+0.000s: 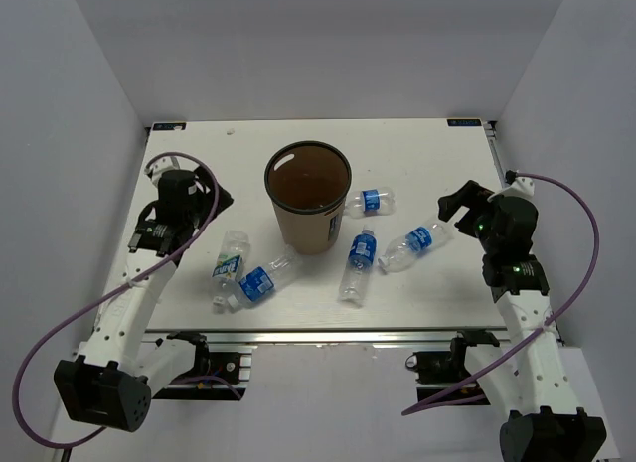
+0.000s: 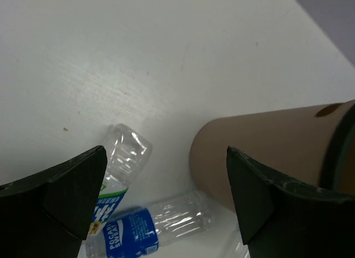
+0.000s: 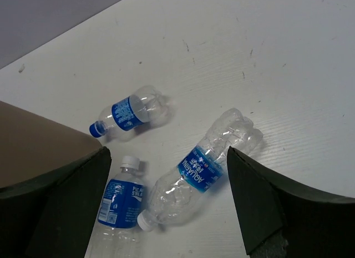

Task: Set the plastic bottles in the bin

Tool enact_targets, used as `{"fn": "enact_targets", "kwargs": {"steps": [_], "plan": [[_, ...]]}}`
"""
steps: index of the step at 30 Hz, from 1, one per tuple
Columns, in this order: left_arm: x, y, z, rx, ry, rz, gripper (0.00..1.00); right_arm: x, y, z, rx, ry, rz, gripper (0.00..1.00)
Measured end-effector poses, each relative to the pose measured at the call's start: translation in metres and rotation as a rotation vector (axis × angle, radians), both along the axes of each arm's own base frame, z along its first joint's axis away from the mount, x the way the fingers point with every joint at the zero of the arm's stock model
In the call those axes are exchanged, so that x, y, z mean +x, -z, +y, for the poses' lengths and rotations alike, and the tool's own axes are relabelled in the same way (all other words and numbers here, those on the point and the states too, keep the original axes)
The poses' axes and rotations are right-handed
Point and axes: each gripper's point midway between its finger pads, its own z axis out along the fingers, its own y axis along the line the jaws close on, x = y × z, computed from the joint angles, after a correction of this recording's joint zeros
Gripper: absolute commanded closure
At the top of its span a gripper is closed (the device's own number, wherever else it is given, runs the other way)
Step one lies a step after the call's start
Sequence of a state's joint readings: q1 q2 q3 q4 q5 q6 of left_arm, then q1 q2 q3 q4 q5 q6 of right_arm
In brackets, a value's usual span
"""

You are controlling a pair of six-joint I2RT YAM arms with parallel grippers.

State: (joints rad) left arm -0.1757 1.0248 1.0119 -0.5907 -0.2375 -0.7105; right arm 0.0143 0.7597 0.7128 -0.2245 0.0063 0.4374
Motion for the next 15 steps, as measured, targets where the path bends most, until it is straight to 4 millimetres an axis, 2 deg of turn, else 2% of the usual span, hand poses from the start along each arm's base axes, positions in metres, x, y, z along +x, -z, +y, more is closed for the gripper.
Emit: {"fn": "enact_targets", "kwargs": {"steps": [5, 11, 15], "plan": [[-0.022, 0.061, -0.009, -0.020, 0.055, 0.155, 0.02, -0.002, -0.005, 0.004, 0.007, -0.022, -0.017, 0.11], [-0.071, 0.144, -0.025, -0.087, 0.139, 0.373, 0.02, -0.002, -0.009, 0.011, 0.012, -0.067, -0.034, 0.11], [-0.069, 0.143, -0.026, -0.097, 0.140, 0.362, 0.02, -0.001, -0.004, 0.015, 0.010, -0.092, -0.016, 0.11]]}}
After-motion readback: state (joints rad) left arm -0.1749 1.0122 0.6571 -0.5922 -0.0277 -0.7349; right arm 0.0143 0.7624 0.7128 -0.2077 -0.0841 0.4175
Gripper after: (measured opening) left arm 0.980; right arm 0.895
